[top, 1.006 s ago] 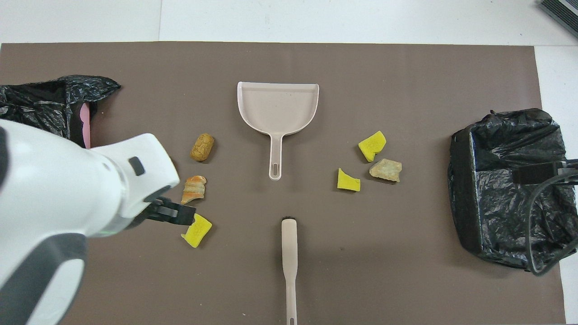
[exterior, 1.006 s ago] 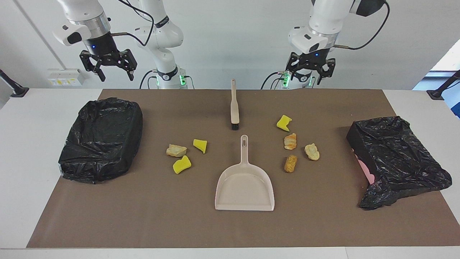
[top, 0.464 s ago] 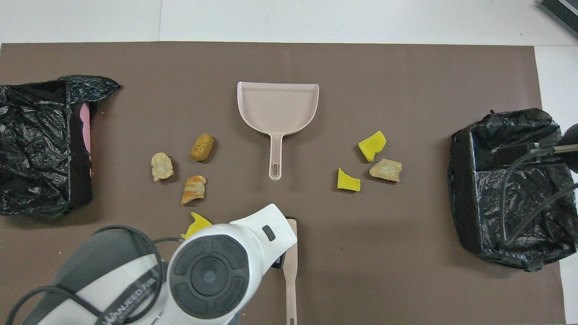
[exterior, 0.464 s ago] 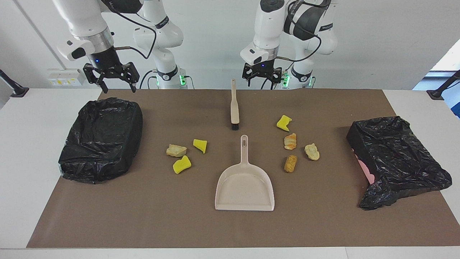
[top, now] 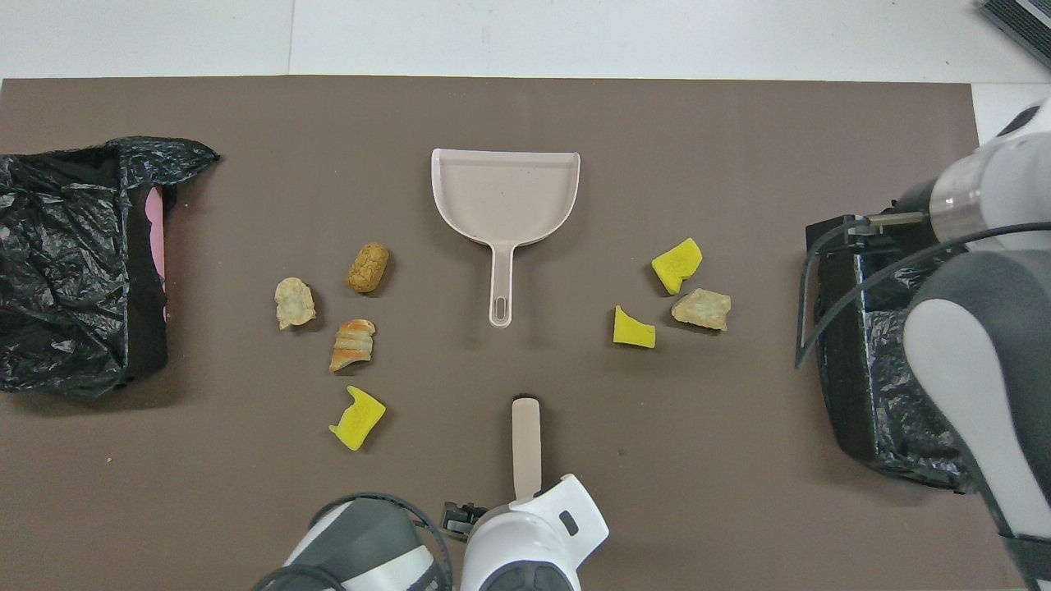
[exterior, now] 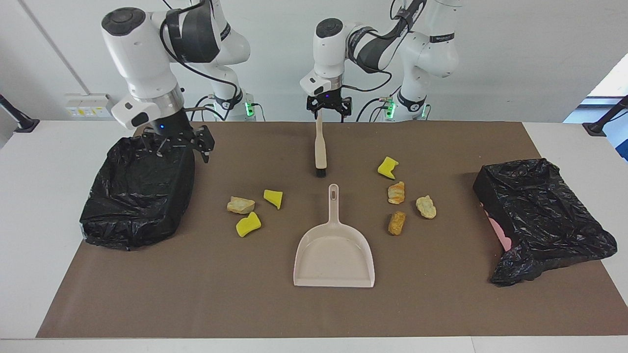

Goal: Sweep and dump trash in bin

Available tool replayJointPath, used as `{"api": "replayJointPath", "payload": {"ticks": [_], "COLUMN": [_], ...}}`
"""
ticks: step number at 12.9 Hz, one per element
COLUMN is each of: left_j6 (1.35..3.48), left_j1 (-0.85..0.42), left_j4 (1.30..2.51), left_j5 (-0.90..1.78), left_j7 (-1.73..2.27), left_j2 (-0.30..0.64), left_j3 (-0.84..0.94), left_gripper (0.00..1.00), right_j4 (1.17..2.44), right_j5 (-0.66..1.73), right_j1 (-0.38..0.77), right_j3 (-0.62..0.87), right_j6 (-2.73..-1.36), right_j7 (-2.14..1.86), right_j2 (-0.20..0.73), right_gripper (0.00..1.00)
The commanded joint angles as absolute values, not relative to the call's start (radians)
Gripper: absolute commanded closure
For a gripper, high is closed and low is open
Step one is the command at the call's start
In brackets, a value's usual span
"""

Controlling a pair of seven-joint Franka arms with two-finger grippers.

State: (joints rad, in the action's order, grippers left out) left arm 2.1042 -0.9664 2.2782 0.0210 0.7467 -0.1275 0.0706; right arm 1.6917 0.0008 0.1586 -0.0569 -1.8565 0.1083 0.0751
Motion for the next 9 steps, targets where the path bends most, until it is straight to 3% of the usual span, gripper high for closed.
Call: {"api": "replayJointPath", "payload": {"ticks": [1,5,9], "left_j6": [2.215,2.275,2.267], "left_j1": [-1.023,-1.074,-1.083], "left_j4": [2.342,2.349,2.341], "left_j5": [0.026,0.028,0.028], "left_j7": [0.827,0.854,0.867], "left_j2": [-0.114,-0.023,-0.015], "left_j3": [0.049,0.051,0.051], "left_gripper": [0.00,0.00,0.02], "right_j4": [1.591,1.565,1.529], "right_j5": [0.018,0.053,0.118], "right_j1": [0.205,0.282,0.342], "right_j3": [-0.055,-0.048,-0.037], "right_j6": [-1.865,-1.960,-2.002], "right_j7": [0.213,0.334,0.460], "right_j2": [0.208,0.296,0.371], "right_gripper": [0.00,0.00,0.00]}}
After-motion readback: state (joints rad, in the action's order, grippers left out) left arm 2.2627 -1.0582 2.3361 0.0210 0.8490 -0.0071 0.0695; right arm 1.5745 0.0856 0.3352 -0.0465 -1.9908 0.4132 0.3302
